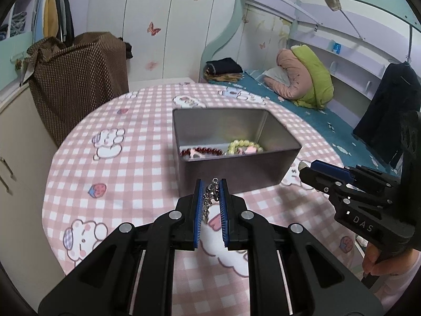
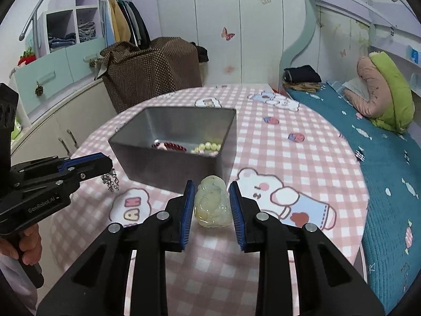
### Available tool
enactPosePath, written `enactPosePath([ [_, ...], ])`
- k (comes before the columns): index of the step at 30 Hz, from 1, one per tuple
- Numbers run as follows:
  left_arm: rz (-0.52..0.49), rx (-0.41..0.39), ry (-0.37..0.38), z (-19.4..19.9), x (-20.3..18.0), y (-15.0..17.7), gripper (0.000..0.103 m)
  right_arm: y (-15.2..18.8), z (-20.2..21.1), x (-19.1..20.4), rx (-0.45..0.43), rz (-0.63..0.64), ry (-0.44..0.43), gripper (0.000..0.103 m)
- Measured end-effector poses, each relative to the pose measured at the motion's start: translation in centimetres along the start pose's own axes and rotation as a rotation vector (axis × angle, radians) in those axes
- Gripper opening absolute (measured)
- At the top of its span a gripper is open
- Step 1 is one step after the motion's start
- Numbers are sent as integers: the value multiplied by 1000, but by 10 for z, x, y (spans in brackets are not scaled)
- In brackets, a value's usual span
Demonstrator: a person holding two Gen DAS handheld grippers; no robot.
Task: Organize jewelry
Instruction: 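Lift the silver chain and jade pendant and carry both over the tin box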
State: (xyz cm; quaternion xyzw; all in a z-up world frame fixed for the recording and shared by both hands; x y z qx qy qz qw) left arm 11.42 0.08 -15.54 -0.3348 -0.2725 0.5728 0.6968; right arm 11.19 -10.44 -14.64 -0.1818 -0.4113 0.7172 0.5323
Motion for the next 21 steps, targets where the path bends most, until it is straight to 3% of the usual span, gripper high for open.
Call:
enactPosePath([
  [13, -25, -122, 9, 27, -7, -50, 12, -51, 21, 13, -119, 66, -7, 26],
  [21, -18, -152, 9, 25, -9, -71, 12, -70, 4, 21, -121, 84, -43, 26],
])
Point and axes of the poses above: each gripper's, at about its wrist camera, not at the fingertips, and z roughly against the way its jaws point, x to its left, y to its underside, the point moved 8 cm from there along -z, roughly the way its jaws point, and after that the axes turned 10 degrees about -y, right-handed, at the moved point
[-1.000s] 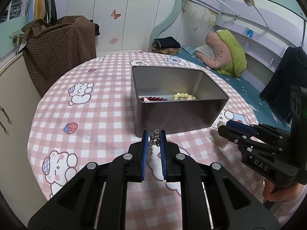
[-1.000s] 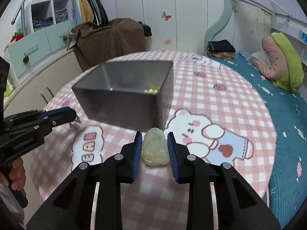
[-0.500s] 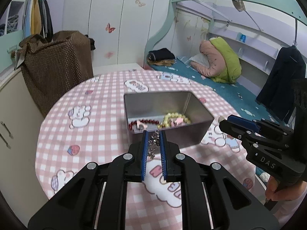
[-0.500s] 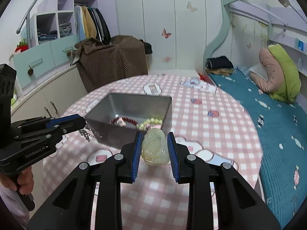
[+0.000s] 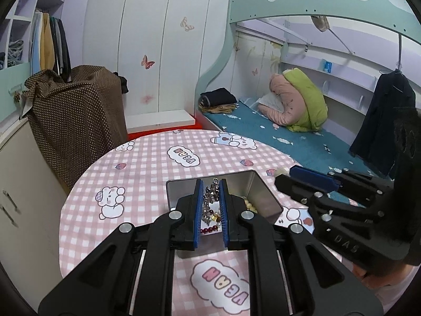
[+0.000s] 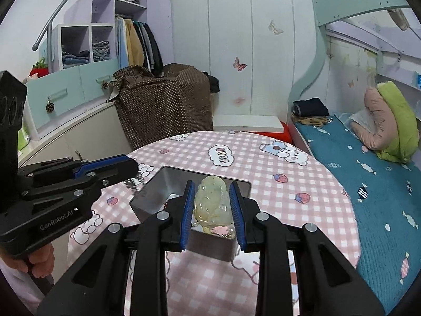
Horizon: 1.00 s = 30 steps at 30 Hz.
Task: Organize jewelry
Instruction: 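Lift the silver chain and jade pendant and carry both over the tin box, then lower both tools into the tin box and open them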
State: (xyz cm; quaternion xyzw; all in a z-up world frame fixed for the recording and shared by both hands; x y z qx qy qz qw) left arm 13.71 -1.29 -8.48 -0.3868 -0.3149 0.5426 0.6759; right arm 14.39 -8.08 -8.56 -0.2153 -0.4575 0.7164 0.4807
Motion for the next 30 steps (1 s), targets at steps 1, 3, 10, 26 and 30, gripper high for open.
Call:
enactPosePath([
  [1, 0, 3, 1, -2, 0, 1, 12, 0, -3, 0, 2, -2, -2, 26],
  [3, 3, 14, -1, -9, 0, 1, 12, 0, -10, 0, 14, -6, -13, 26],
  [10, 11, 63, 2, -36, 0, 7, 12, 9, -32, -9, 64, -37, -28, 26],
  [26, 26, 133, -65, -68, 7, 19, 49, 5, -35, -30, 52, -79, 7, 49],
  [30, 36, 133, -72, -65, 10, 20, 58, 5, -31, -35, 53, -91, 26, 50],
])
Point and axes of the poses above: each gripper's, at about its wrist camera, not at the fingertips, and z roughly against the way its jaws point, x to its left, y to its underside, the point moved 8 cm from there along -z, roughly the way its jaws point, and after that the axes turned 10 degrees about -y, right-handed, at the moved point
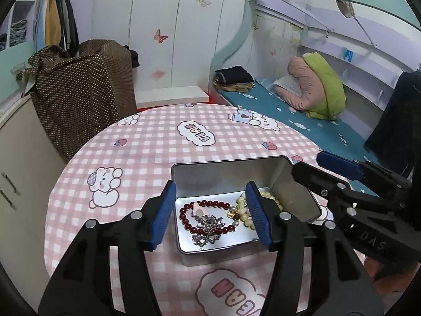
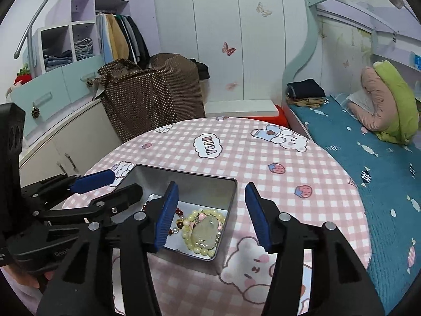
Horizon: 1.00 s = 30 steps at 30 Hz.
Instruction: Organize jewelry
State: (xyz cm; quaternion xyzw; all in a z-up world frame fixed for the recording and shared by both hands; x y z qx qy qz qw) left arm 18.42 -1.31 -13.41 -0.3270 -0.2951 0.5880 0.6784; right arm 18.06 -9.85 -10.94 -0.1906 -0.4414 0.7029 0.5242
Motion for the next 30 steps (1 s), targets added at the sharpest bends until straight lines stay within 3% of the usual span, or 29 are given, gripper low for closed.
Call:
enactPosePath([
  [6, 8, -8, -26, 11, 2, 1, 70, 1, 13, 0, -18, -9, 23, 58],
  [16, 9, -56, -125, 53, 7, -4, 88, -2, 57, 5, -91, -7, 95, 86],
  [30, 36, -150, -181, 119, 3, -13, 90, -7, 110, 17, -210, 15, 156, 95],
])
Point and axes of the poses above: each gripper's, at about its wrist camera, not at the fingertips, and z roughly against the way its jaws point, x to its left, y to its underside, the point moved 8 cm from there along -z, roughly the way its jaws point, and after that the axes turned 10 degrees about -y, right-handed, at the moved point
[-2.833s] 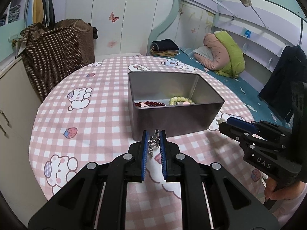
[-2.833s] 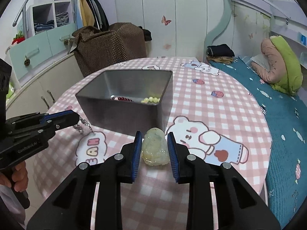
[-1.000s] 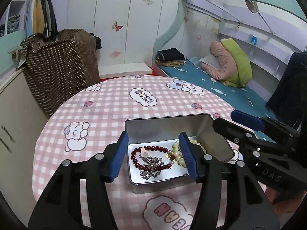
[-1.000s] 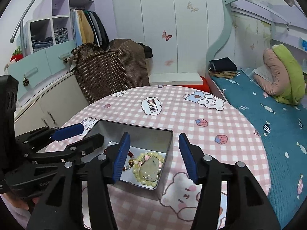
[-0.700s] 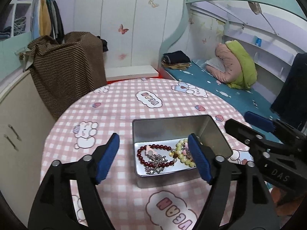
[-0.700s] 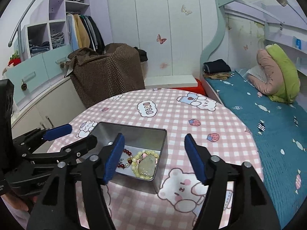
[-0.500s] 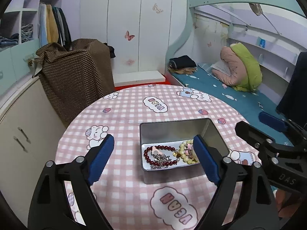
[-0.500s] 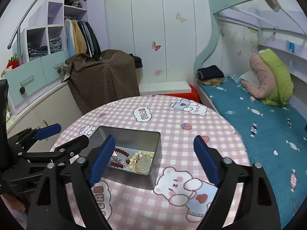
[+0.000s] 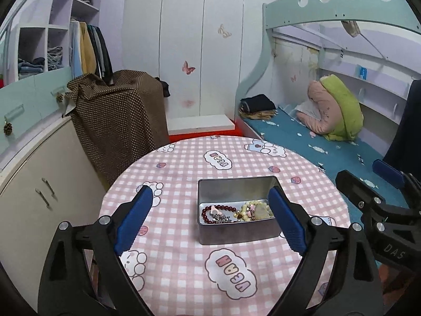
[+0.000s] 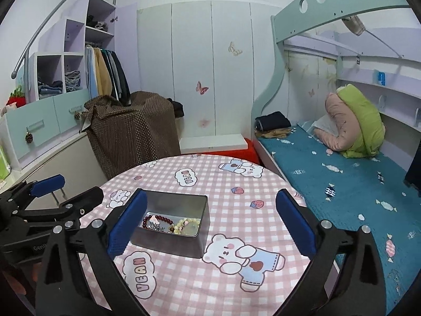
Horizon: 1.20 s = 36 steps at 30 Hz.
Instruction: Organize jewelry
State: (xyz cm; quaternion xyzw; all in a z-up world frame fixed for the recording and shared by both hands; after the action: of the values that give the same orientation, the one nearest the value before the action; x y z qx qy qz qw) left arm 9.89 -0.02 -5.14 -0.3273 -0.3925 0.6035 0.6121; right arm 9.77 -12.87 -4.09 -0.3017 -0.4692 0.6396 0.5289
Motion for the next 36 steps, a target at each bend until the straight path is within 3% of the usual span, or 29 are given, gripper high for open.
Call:
enactPosePath([
  [11, 16, -12, -15, 14, 6, -5, 90, 1, 3, 4, -1, 8, -1, 95],
  [36, 1, 30, -24, 3, 2, -1, 91, 4, 1, -3, 9, -23, 9, 96],
])
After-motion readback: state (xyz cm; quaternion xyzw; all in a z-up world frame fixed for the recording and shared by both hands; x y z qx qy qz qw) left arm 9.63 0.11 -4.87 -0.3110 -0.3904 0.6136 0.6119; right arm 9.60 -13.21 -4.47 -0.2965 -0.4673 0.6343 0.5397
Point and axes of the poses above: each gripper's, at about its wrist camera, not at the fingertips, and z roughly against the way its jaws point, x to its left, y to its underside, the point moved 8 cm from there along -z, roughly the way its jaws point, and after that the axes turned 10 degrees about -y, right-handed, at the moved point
